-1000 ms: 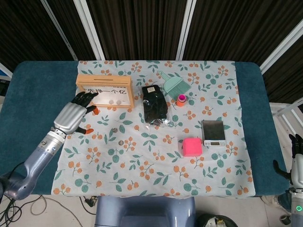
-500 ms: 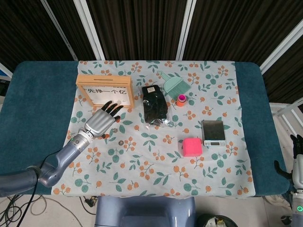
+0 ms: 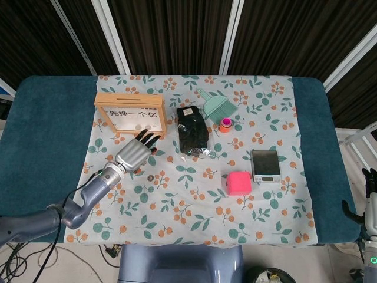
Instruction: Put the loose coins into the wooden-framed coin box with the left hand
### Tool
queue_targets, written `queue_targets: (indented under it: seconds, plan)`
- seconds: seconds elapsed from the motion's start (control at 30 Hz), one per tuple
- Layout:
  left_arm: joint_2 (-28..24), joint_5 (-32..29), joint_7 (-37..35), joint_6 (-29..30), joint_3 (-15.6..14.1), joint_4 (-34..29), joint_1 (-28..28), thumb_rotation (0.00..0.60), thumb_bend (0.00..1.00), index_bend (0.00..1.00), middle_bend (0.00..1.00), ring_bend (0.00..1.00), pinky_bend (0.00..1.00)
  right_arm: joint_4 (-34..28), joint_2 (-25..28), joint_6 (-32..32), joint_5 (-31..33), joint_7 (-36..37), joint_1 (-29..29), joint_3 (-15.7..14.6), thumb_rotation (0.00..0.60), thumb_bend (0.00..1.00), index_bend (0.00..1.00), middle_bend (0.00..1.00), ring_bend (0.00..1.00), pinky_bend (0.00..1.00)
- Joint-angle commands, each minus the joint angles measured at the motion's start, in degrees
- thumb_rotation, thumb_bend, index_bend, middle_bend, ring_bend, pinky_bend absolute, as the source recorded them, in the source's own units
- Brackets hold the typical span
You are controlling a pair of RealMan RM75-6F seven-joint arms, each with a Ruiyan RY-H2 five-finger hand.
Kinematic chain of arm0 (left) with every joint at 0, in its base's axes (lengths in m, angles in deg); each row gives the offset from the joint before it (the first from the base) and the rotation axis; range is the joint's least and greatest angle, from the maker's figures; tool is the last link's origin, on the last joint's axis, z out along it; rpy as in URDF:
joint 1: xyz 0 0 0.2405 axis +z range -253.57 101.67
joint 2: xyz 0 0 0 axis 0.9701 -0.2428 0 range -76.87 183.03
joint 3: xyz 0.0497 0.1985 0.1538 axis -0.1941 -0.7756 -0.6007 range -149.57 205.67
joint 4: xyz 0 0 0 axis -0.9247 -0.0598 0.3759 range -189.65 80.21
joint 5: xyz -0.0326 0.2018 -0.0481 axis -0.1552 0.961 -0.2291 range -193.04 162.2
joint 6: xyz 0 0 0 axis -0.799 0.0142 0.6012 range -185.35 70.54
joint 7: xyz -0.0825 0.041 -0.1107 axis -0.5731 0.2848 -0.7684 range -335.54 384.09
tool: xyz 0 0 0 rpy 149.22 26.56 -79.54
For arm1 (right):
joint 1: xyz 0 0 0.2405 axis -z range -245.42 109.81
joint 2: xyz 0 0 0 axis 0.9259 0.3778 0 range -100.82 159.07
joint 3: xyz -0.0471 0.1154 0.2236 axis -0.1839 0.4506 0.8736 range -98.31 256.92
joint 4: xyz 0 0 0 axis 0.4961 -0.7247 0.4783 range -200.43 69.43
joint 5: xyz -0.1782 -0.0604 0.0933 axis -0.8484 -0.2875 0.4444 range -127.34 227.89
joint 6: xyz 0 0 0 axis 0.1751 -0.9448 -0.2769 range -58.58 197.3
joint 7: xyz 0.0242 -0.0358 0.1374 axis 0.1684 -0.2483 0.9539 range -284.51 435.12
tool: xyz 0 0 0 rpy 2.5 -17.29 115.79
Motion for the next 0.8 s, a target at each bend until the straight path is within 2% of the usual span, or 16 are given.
queue_targets:
  seconds: [0.03, 0.33, 0.8]
  plan:
    - [2.70, -0.49, 0.64, -1.81, 0.57, 3.86, -0.29, 0.600, 0.06, 0.37, 0.00, 0.00, 0.00, -0.01, 0.05, 0.02, 0.06, 0.01, -0.01, 0.03, 0.600, 0.39, 0.09, 0.03, 0.00, 0.00]
    - [6.24, 2.01, -0.31, -1.19, 1.20, 8.58, 0.09, 0.600, 0.03, 0.37, 0.00, 0.00, 0.00, 0.00, 0.03, -0.01, 0.24, -0.25, -0.04, 0.00, 0.600, 0.39, 0.09, 0.03, 0.00, 0.00]
    - [7.65, 4.27, -0.40, -0.50, 2.11, 11.52, 0.72, 0.600, 0.04, 0.37, 0.00, 0.00, 0.00, 0.02, 0.00, 0.11, 0.29, -0.68, -0.11, -0.04, 0.600, 0.40, 0.09, 0.03, 0.00, 0.00]
